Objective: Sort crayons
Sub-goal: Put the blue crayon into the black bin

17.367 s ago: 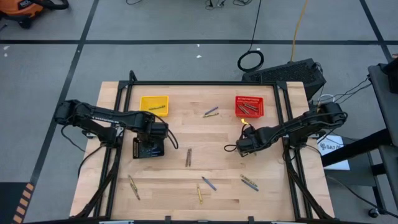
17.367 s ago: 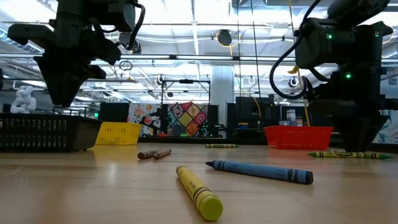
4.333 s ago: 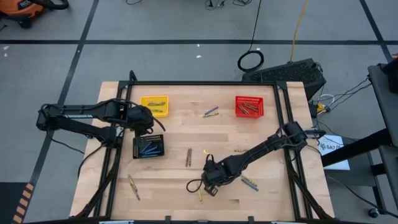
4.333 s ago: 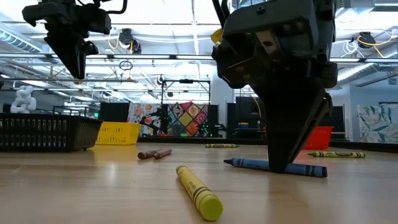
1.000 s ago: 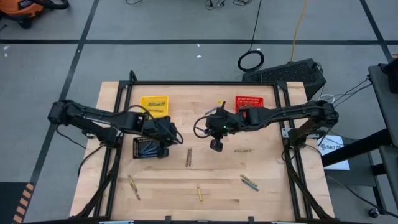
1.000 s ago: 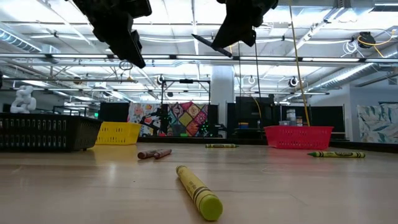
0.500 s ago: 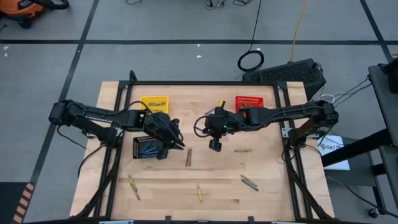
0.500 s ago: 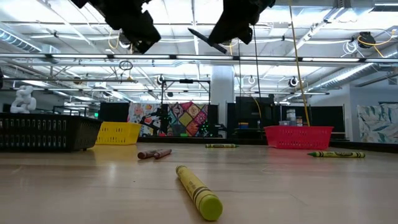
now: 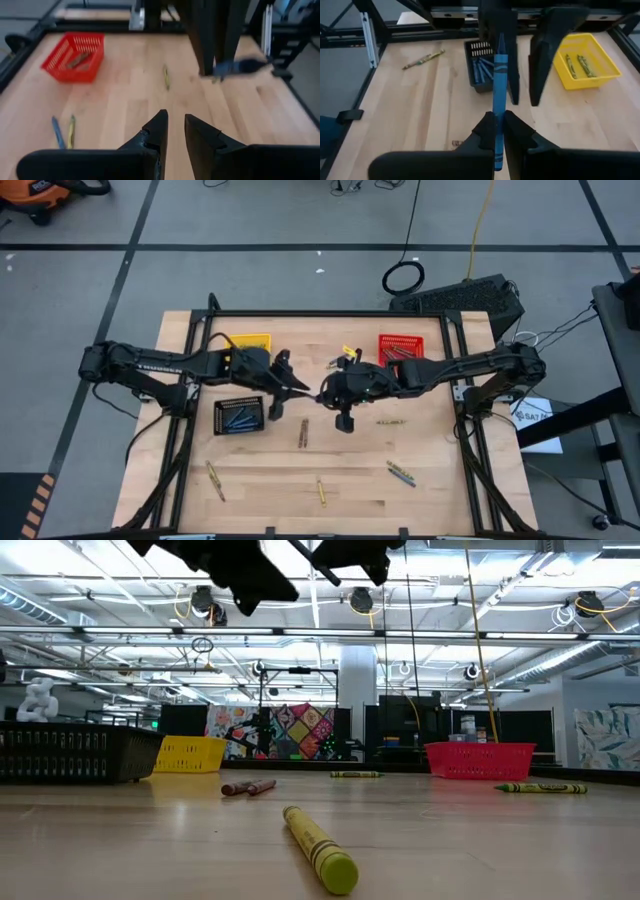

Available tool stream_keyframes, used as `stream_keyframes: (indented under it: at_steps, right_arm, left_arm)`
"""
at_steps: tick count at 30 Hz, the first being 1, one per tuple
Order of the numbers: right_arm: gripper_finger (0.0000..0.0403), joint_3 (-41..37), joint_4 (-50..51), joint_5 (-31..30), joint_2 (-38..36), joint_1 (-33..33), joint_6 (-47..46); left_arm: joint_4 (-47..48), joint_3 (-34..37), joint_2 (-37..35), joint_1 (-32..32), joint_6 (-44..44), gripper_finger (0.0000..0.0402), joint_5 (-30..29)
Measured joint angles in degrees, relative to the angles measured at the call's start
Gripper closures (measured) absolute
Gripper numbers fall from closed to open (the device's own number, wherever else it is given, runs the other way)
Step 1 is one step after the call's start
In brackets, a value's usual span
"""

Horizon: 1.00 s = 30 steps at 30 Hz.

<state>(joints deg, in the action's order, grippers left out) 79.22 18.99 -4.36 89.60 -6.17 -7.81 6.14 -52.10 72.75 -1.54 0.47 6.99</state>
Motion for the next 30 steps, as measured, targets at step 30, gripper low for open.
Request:
stream_keyframes:
  at_steps: [30]
  right_arm:
    - [0.0403, 0.0, -2.1, -0.2, -0.2, 0.2, 1.0]
  left_arm:
    - [-8.9, 0.1, 0.0, 0.0, -1.6, 0.0333, 8.2]
